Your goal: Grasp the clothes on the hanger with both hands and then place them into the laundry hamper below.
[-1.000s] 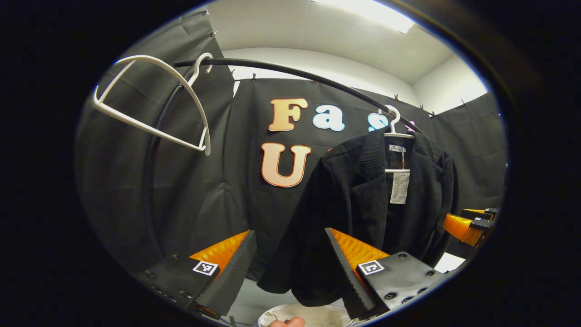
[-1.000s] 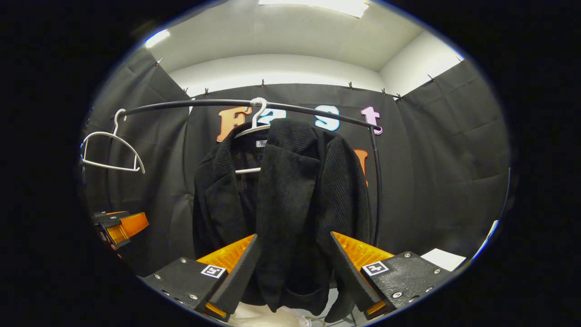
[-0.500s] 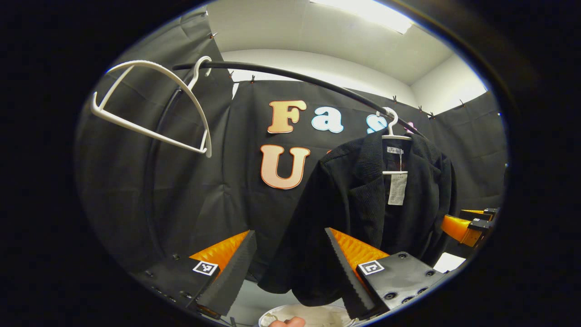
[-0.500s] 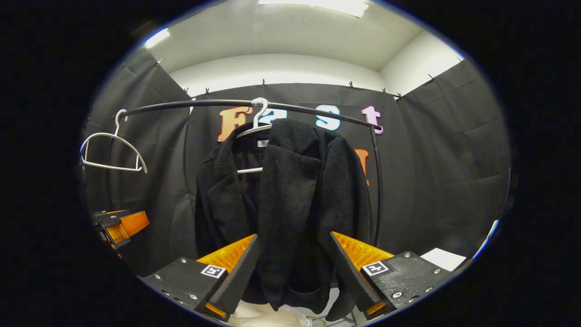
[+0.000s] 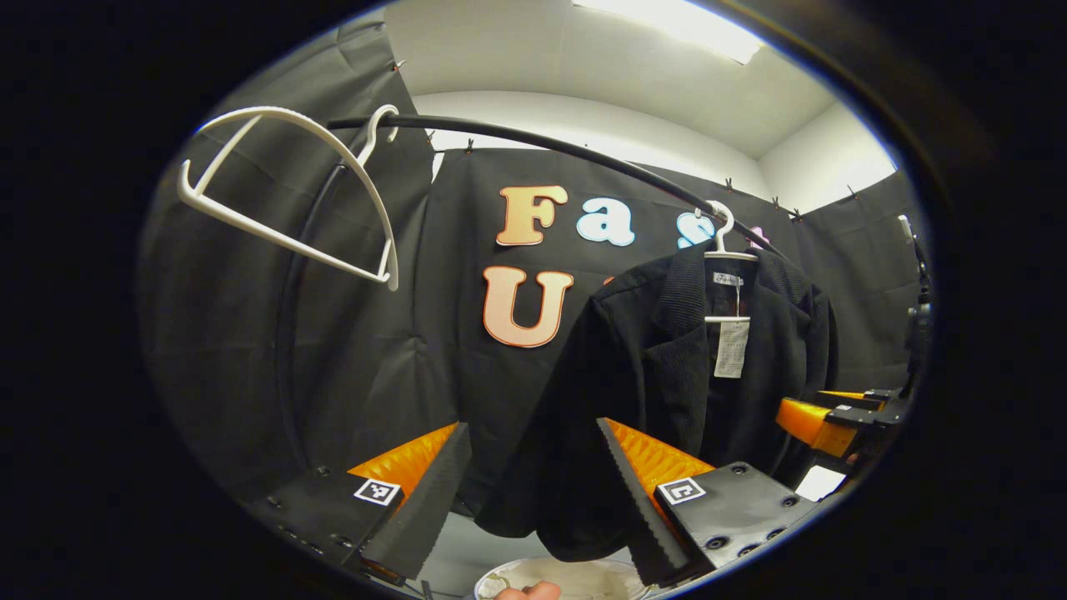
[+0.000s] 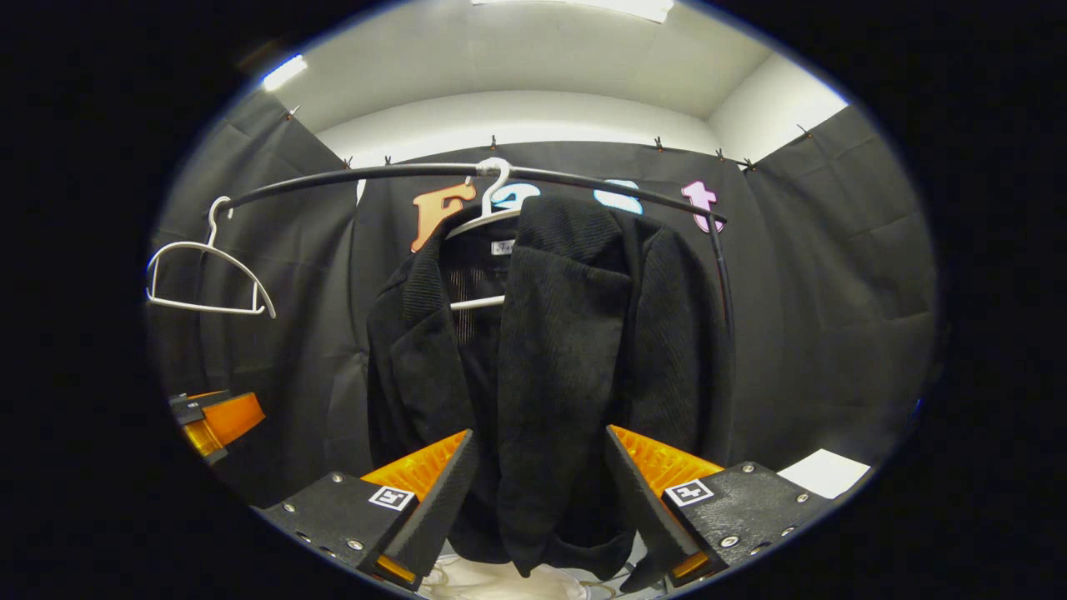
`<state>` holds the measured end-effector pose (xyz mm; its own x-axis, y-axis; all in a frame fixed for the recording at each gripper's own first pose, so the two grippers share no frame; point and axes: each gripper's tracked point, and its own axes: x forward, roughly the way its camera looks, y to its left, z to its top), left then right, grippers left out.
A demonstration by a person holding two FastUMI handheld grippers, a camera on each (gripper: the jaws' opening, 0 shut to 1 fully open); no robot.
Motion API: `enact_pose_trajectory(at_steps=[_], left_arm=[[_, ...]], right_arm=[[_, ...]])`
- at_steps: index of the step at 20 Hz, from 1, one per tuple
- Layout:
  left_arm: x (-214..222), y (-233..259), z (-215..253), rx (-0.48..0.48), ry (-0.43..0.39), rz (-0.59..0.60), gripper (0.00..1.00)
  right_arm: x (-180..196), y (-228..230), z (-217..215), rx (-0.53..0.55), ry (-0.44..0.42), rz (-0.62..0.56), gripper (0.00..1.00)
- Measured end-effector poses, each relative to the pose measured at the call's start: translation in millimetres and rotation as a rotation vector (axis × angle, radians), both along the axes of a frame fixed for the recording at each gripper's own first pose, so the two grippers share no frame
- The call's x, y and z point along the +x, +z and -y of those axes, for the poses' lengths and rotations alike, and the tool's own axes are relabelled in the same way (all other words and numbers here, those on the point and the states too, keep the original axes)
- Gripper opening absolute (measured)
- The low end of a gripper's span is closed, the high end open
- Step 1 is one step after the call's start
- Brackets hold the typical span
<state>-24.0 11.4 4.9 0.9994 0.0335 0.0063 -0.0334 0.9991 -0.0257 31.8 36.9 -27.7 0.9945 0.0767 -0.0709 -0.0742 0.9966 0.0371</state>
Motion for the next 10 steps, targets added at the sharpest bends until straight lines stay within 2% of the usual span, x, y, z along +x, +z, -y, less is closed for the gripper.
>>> enact_pose_trajectory(at_steps=[5,8,10], left_arm=[[-7.7,-2.8,-13.8,0.003,0.037,-0.009,0.96],[-13.0,-4.1,-24.7,0.002,0.07,-0.012,0.96],[-16.4,-3.2,-31.3,0.004,0.092,-0.011,0.96]], right_arm=[[37.5,-46.5,0.1,-0.027,-0.045,-0.102,0.94],[55.1,-54.7,-13.3,-0.003,-0.059,-0.105,0.94],[64.1,-60.1,-11.4,-0.029,-0.103,-0.105,0.93]])
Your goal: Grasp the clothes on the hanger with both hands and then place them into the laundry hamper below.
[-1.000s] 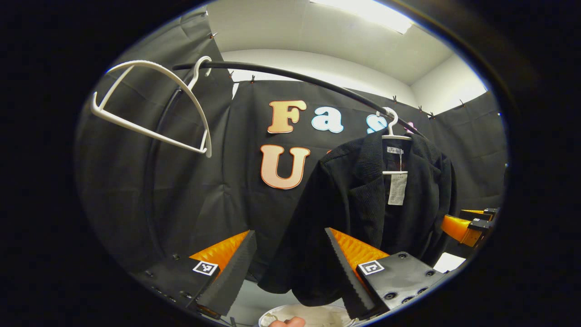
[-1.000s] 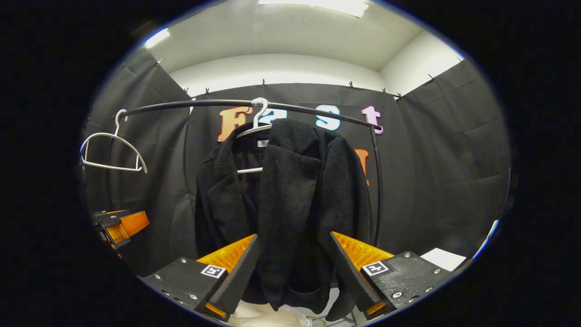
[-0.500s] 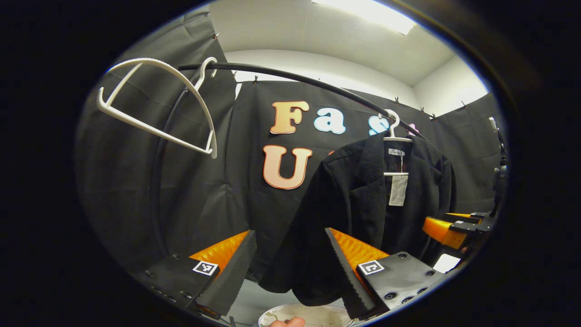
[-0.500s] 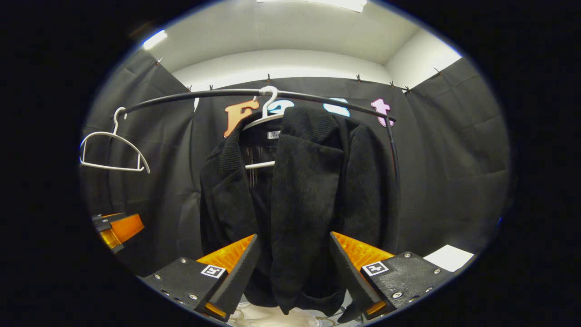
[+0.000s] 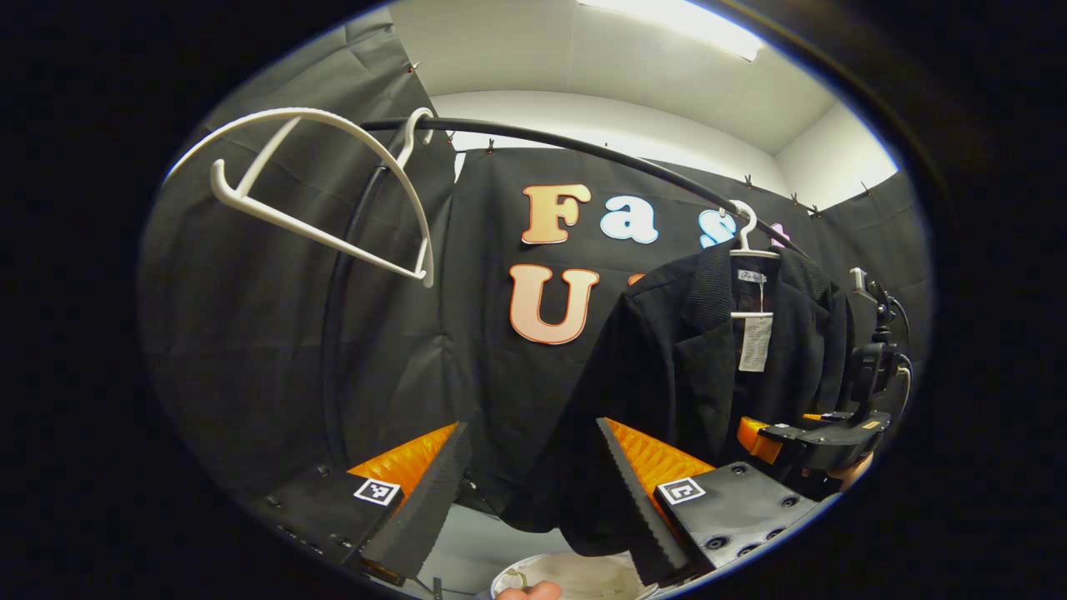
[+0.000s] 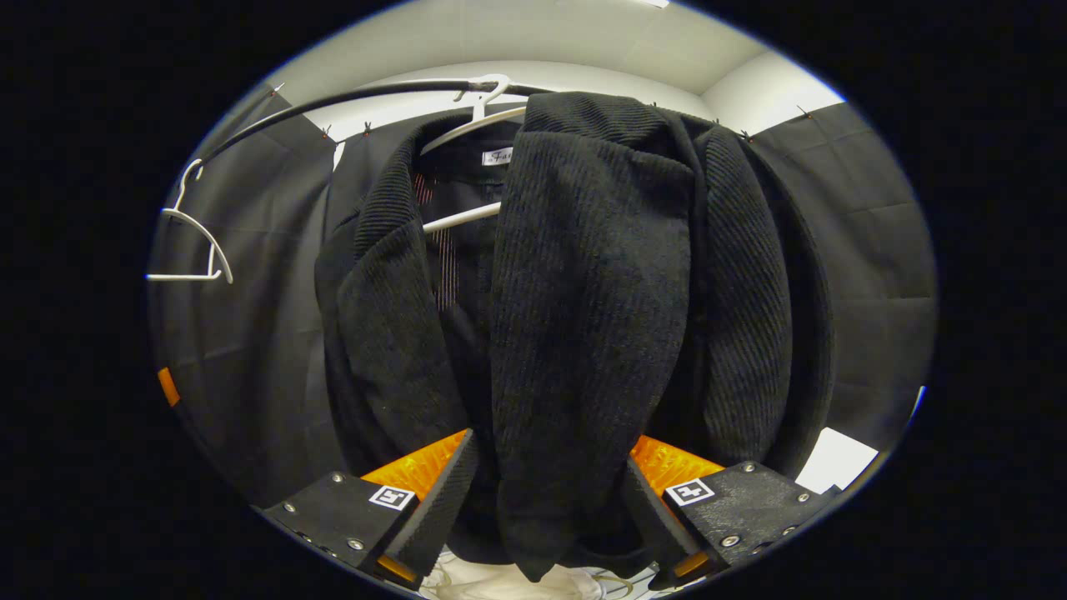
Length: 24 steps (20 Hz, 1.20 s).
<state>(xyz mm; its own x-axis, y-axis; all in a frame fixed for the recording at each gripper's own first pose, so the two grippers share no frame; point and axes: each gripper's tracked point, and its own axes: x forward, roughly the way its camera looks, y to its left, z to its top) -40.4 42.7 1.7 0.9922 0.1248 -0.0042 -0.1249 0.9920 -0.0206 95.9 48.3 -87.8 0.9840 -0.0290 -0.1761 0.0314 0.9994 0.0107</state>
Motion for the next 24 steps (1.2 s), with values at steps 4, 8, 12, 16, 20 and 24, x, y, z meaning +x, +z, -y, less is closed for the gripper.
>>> enact_pose_trajectory(at_steps=[4,8,12,16,20,24], left_arm=[[-5.8,3.0,-6.8,0.019,0.022,0.009,0.96],[-2.9,3.1,-0.2,0.021,0.008,0.017,0.96],[7.6,1.4,27.0,0.0,-0.064,0.019,1.0],[22.8,-2.9,76.9,-0.024,-0.199,0.013,0.93],[42.8,-20.5,149.1,-0.08,-0.395,-0.04,0.99],[79.0,-45.0,202.7,-0.15,-0.472,-0.089,0.96]], right_arm=[[17.9,-5.8,17.7,-0.059,-0.073,0.015,0.99],[25.6,-3.3,36.1,-0.117,-0.076,0.036,0.68],[15.8,7.3,53.2,-0.126,-0.078,0.06,0.38],[-9.5,25.9,57.6,-0.104,-0.028,0.087,0.11],[-43.0,58.2,62.7,-0.105,0.007,0.138,0.06],[-64.9,78.4,66.7,-0.079,0.049,0.156,0.06]])
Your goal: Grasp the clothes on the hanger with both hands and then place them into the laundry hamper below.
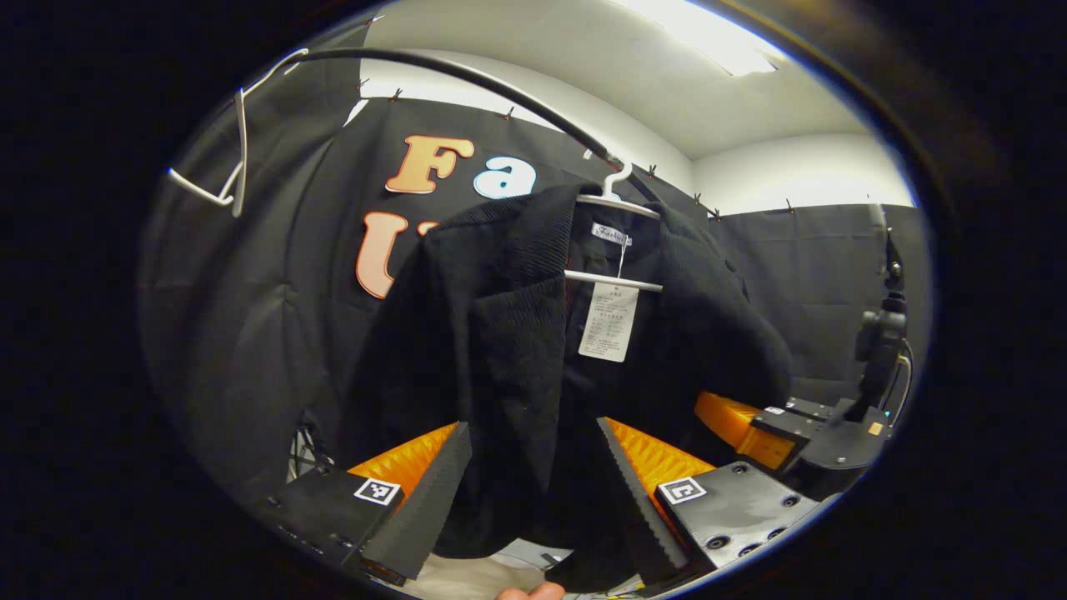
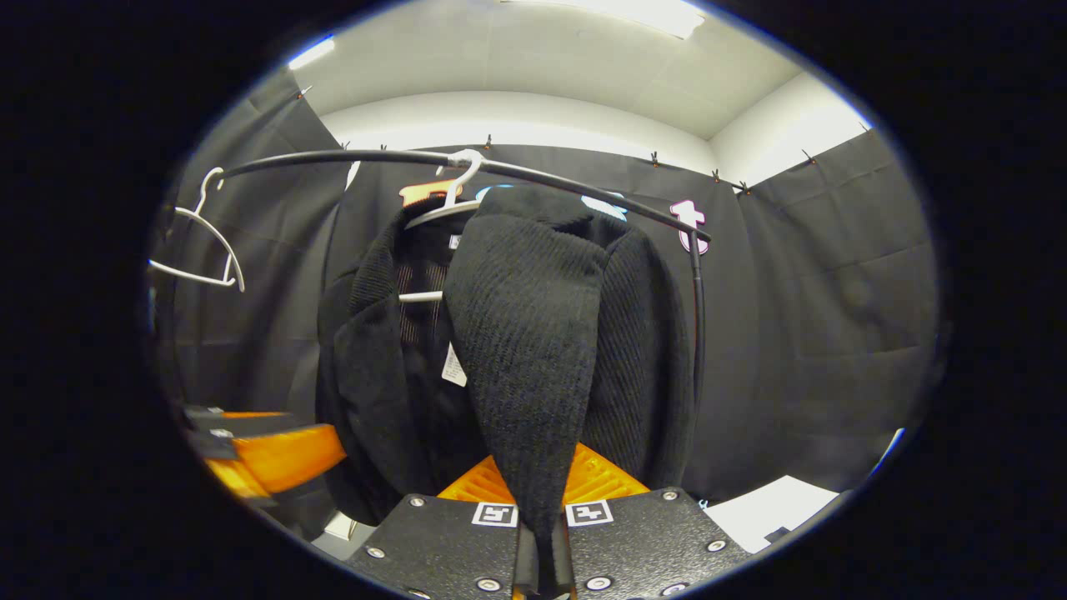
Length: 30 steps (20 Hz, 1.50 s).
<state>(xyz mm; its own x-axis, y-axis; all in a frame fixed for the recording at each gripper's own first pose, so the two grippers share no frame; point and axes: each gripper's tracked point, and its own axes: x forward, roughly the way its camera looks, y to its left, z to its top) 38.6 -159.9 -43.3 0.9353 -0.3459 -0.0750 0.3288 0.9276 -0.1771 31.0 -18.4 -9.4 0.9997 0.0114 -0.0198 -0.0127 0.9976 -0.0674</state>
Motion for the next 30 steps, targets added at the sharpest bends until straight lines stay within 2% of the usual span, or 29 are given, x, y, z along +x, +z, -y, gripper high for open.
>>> enact_pose_trajectory(at_steps=[1,2,3,4,7,8,9,12,15,16,18,22,23,24,25,26,27,28,29,30], left_arm=[[11.1,-8.8,0.7,0.017,0.037,0.005,0.92],[23.5,-21.0,-4.0,0.052,0.105,0.0,0.92],[37.3,-34.8,-4.1,0.086,0.15,-0.004,1.0],[46.2,-45.2,3.3,0.11,0.165,-0.011,0.96],[64.1,-64.5,31.2,0.16,0.151,-0.015,0.96],[68.3,-68.2,32.9,0.181,0.174,-0.008,0.96],[73.8,-72.1,31.6,0.203,0.21,0.001,0.92],[96.3,-69.4,7.1,0.249,0.352,0.041,0.92],[119.4,-66.9,-20.0,0.252,0.436,0.055,0.93],[123.2,-63.8,-25.0,0.249,0.446,0.051,0.93],[125.8,-55.2,-26.8,0.203,0.415,0.056,0.93],[113.2,-17.7,-51.9,0.182,0.357,0.133,0.51],[107.3,-9.8,-53.1,0.178,0.343,0.138,0.4],[102.0,-7.2,-49.7,0.16,0.294,0.128,0.3],[94.9,-3.2,-48.7,0.14,0.266,0.118,0.19],[88.0,3.9,-50.2,0.13,0.253,0.122,0.19],[84.1,10.7,-56.4,0.135,0.262,0.128,0.18],[79.5,16.3,-59.6,0.147,0.262,0.138,0.15],[74.2,23.5,-63.3,0.161,0.263,0.151,0.14],[71.6,29.2,-66.1,0.178,0.267,0.164,0.15]], right_arm=[[-1.7,0.1,-0.9,0.004,0.01,-0.001,0.06],[-4.6,0.5,-0.6,0.006,0.019,-0.002,0.06],[-7.2,0.4,-0.1,0.005,0.025,-0.001,0.06],[-8.7,1.4,2.2,0.002,0.026,0.003,0.06],[-13.0,6.6,9.4,0.002,0.026,0.012,0.07],[-11.8,7.1,11.1,0.005,0.027,0.013,0.07],[-11.9,7.9,12.2,0.01,0.032,0.012,0.07],[-10.8,8.5,13.2,0.007,0.043,0.012,0.07],[-10.4,6.3,14.4,0.002,0.057,0.011,0.07],[-10.2,4.9,14.0,0.001,0.06,0.008,0.07],[-10.5,2.5,13.5,-0.002,0.064,0.004,0.08],[-9.2,-3.1,11.8,0.006,0.061,0.001,0.08],[-9.2,-5.5,10.8,0.009,0.062,-0.001,0.14],[-8.4,-7.6,10.0,0.011,0.062,-0.005,0.05],[-9.0,-9.3,8.2,0.015,0.063,-0.008,0.04],[-9.5,-9.7,6.7,0.022,0.067,-0.009,0.04],[-12.0,-7.2,5.5,0.033,0.072,-0.004,0.11],[-13.1,-4.3,4.8,0.045,0.075,0.007,0.1],[-14.1,0.9,6.4,0.053,0.069,0.026,0.03],[-16.5,9.8,9.6,0.058,0.062,0.059,0.03]])
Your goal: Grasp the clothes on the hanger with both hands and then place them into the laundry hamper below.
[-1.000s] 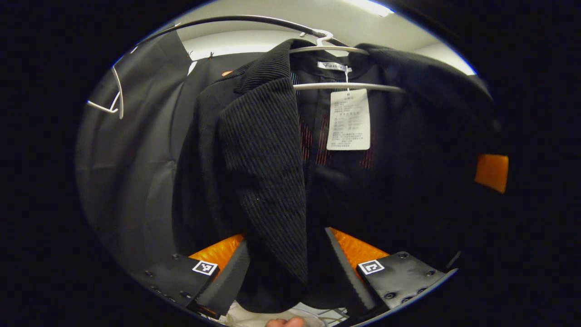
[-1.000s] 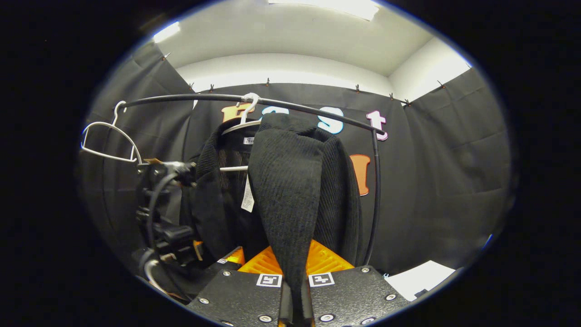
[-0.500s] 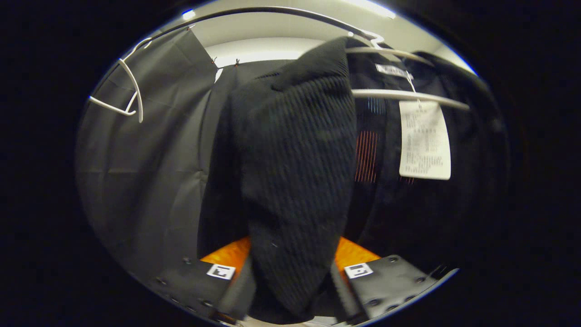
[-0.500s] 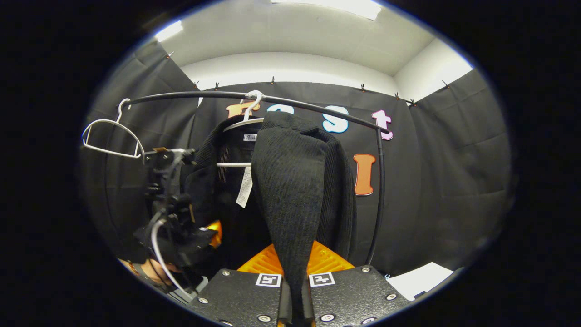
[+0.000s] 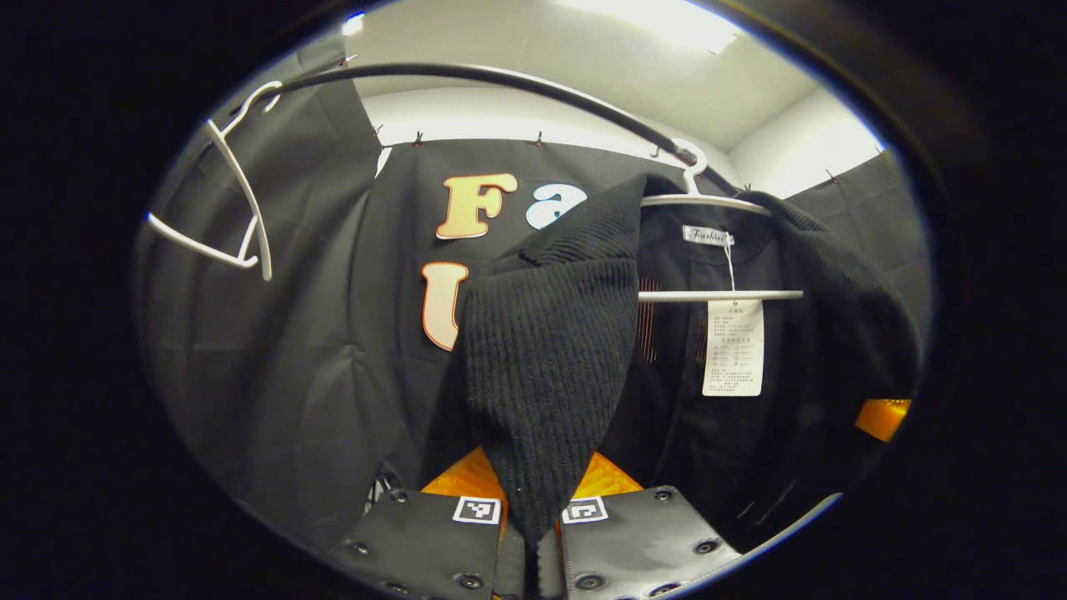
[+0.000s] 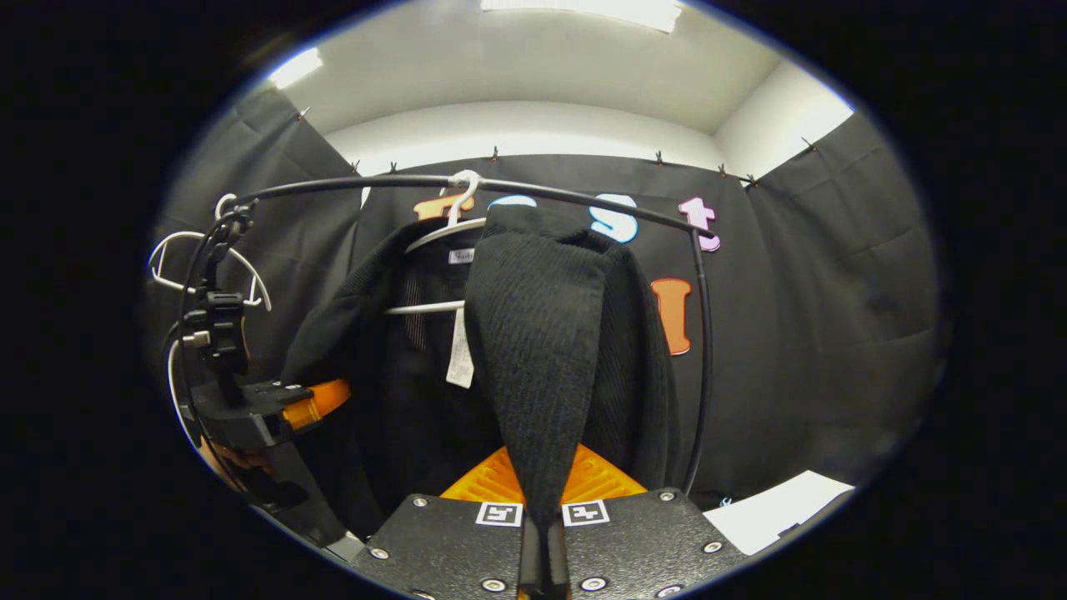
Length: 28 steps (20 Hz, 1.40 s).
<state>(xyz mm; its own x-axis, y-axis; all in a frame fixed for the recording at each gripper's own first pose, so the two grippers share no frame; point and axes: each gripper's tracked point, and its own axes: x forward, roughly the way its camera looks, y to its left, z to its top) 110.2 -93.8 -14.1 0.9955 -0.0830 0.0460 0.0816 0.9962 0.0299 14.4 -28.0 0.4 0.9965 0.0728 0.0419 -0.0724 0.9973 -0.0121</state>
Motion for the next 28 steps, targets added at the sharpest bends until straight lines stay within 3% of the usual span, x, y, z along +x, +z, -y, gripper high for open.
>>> enact_pose_trajectory(at_steps=[3,5,6,7,8,10,11,12,13,21,28], left_arm=[[-14.1,6.1,1.6,0.004,-0.005,0.001,0.14],[-18.9,4.9,5.7,-0.016,-0.025,-0.005,0.14],[-19.1,5.3,5.2,-0.015,-0.028,-0.007,0.14],[-18.6,6.8,3.3,-0.008,-0.024,-0.005,0.14],[-18.4,10.3,1.7,-0.001,-0.017,0.002,0.14],[-21.7,19.1,2.3,0.007,-0.011,0.018,0.14],[-22.2,22.2,1.1,0.008,-0.009,0.023,0.14],[-20.8,23.4,-1.7,0.006,-0.009,0.023,0.14],[-19.5,23.8,-3.7,0.001,-0.011,0.02,0.14],[-12.4,32.7,-11.7,0.0,-0.02,0.023,0.14],[-9.6,36.2,-12.6,-0.006,-0.025,0.021,0.14]], right_arm=[[-10.8,52.1,30.5,-0.06,-0.096,0.168,0.03],[-6.3,80.0,54.2,-0.119,-0.155,0.209,0.02],[-2.2,90.5,64.5,-0.132,-0.174,0.212,0.1],[1.1,103.4,75.4,-0.132,-0.193,0.221,0.1],[3.4,118.5,87.2,-0.12,-0.211,0.241,0.02],[6.1,154.4,111.3,-0.094,-0.248,0.297,0.02],[9.8,172.1,123.6,-0.084,-0.266,0.321,0.1],[16.3,185.0,134.5,-0.074,-0.28,0.332,0.1],[24.6,190.4,143.9,-0.062,-0.298,0.314,0.02],[123.7,181.9,194.8,-0.075,-0.337,0.202,0.02],[176.4,161.6,215.7,-0.08,-0.366,0.137,0.03]])
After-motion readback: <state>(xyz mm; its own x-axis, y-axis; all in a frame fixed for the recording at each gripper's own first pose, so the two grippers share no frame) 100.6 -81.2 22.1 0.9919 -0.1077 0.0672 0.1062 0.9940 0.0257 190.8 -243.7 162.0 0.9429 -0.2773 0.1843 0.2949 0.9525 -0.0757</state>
